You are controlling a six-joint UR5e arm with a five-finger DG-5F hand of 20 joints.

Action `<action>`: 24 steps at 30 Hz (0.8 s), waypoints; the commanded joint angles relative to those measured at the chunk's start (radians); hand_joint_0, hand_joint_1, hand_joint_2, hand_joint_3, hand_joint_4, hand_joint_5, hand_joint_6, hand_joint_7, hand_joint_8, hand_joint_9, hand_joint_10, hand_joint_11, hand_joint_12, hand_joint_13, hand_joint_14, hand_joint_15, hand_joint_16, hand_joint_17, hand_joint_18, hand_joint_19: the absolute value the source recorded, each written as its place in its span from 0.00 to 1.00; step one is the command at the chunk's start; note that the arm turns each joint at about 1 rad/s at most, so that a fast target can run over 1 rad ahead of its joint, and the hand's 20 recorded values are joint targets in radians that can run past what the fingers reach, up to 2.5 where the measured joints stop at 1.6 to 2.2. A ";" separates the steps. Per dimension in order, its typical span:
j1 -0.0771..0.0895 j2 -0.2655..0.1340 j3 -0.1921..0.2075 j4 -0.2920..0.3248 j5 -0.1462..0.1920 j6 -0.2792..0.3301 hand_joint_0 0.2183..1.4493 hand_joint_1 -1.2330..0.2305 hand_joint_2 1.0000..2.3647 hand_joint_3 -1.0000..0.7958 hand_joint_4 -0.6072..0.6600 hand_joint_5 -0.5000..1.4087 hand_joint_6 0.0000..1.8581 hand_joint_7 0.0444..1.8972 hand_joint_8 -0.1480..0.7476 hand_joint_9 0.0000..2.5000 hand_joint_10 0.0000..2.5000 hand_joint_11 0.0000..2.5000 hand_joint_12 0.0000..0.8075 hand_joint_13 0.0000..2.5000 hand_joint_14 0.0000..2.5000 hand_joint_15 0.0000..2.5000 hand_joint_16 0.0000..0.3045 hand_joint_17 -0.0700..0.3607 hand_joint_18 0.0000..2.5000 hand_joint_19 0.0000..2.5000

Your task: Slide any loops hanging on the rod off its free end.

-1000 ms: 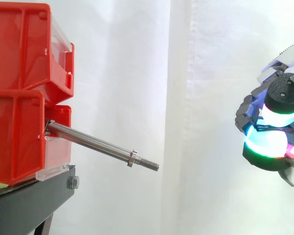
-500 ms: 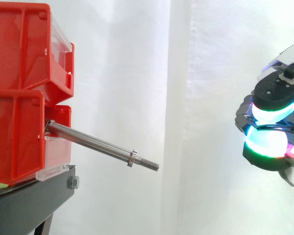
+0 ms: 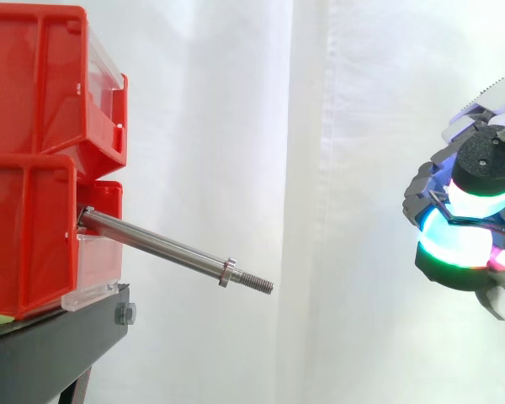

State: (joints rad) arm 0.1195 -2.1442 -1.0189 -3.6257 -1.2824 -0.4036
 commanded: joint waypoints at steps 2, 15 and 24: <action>-0.001 0.000 0.000 -0.004 0.000 0.000 0.38 0.26 0.00 0.31 0.49 0.17 0.51 0.41 0.45 0.35 0.01 0.35 0.42 0.32 0.01 0.21 0.15 0.40 0.29 0.18; 0.000 0.000 0.000 -0.014 0.000 0.009 0.33 0.38 0.00 0.28 0.54 0.18 0.51 0.44 0.46 0.37 0.01 0.34 0.42 0.32 0.01 0.21 0.15 0.39 0.29 0.19; 0.002 0.000 0.002 -0.018 0.000 0.009 0.29 0.43 0.01 0.37 0.51 0.19 0.50 0.47 0.47 0.39 0.01 0.34 0.44 0.33 0.01 0.22 0.15 0.41 0.29 0.22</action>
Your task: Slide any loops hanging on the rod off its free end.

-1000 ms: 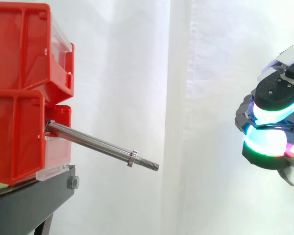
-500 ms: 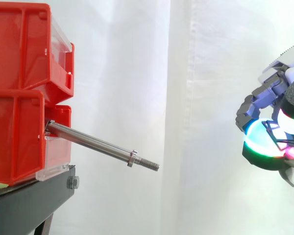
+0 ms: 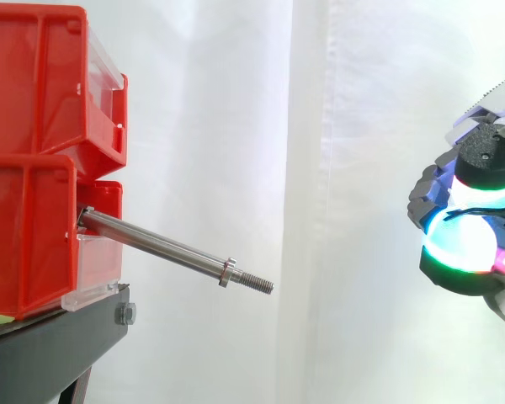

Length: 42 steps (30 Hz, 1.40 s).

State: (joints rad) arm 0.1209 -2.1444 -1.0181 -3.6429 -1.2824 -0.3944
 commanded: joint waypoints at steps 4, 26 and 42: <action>0.000 0.000 0.000 0.000 0.000 -0.001 0.30 0.39 0.01 0.36 0.55 0.19 0.50 0.47 0.48 0.39 0.01 0.34 0.44 0.33 0.01 0.22 0.15 0.40 0.29 0.21; 0.003 0.000 0.000 -0.002 0.000 0.000 0.30 0.35 0.01 0.50 0.54 0.20 0.50 0.48 0.51 0.41 0.01 0.34 0.48 0.34 0.01 0.21 0.17 0.44 0.32 0.19; 0.003 0.000 0.000 -0.002 0.000 0.008 0.30 0.44 0.01 0.40 0.52 0.20 0.49 0.50 0.46 0.42 0.01 0.34 0.43 0.34 0.01 0.22 0.15 0.40 0.31 0.21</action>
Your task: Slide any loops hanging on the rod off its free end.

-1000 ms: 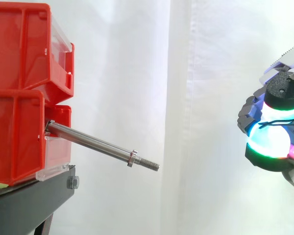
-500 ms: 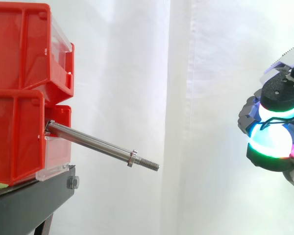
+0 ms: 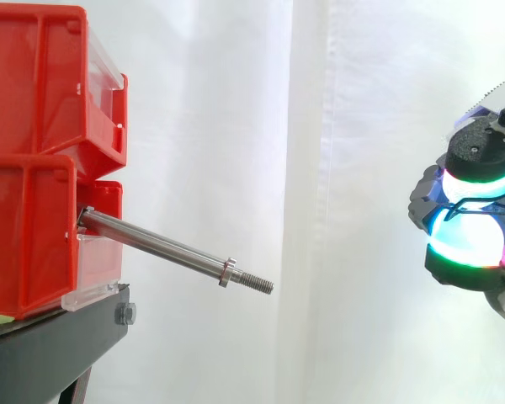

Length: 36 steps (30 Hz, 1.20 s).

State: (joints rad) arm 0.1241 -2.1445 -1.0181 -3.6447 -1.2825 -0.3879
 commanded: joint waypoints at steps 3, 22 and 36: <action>0.000 0.000 0.001 0.000 0.000 0.001 0.29 0.39 0.01 0.47 0.53 0.20 0.49 0.50 0.49 0.42 0.01 0.34 0.45 0.34 0.01 0.21 0.16 0.42 0.32 0.20; 0.000 0.000 0.001 0.000 0.000 0.006 0.37 0.28 0.01 0.41 0.44 0.19 0.51 0.48 0.46 0.40 0.01 0.35 0.43 0.33 0.01 0.21 0.15 0.40 0.31 0.19; 0.000 0.000 0.001 -0.005 0.000 0.018 0.30 0.43 0.01 0.34 0.54 0.19 0.50 0.47 0.47 0.42 0.01 0.35 0.44 0.34 0.01 0.22 0.15 0.41 0.31 0.21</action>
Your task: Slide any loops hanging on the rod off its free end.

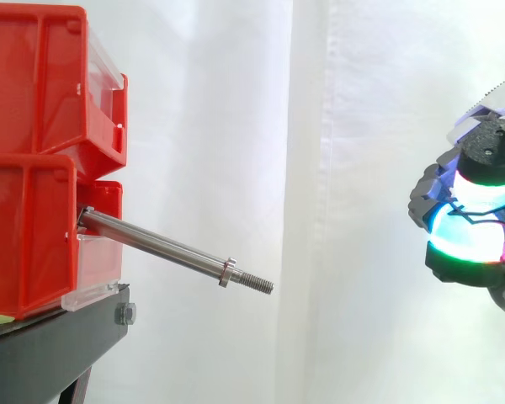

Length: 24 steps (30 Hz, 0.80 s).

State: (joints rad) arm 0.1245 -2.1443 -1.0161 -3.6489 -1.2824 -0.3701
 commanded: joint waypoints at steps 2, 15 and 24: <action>0.000 0.000 -0.001 0.000 0.000 0.000 0.30 0.43 0.01 0.34 0.55 0.19 0.50 0.47 0.48 0.41 0.01 0.34 0.44 0.34 0.01 0.22 0.15 0.41 0.31 0.21; 0.000 0.000 0.002 0.000 0.000 0.000 0.29 0.42 0.01 0.40 0.55 0.19 0.49 0.49 0.49 0.42 0.01 0.34 0.45 0.34 0.01 0.22 0.16 0.41 0.31 0.22; 0.000 0.000 0.001 0.000 0.000 0.000 0.33 0.31 0.01 0.40 0.54 0.18 0.49 0.47 0.47 0.39 0.01 0.35 0.44 0.33 0.01 0.21 0.15 0.41 0.31 0.20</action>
State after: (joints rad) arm 0.1242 -2.1444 -1.0147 -3.6493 -1.2824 -0.3697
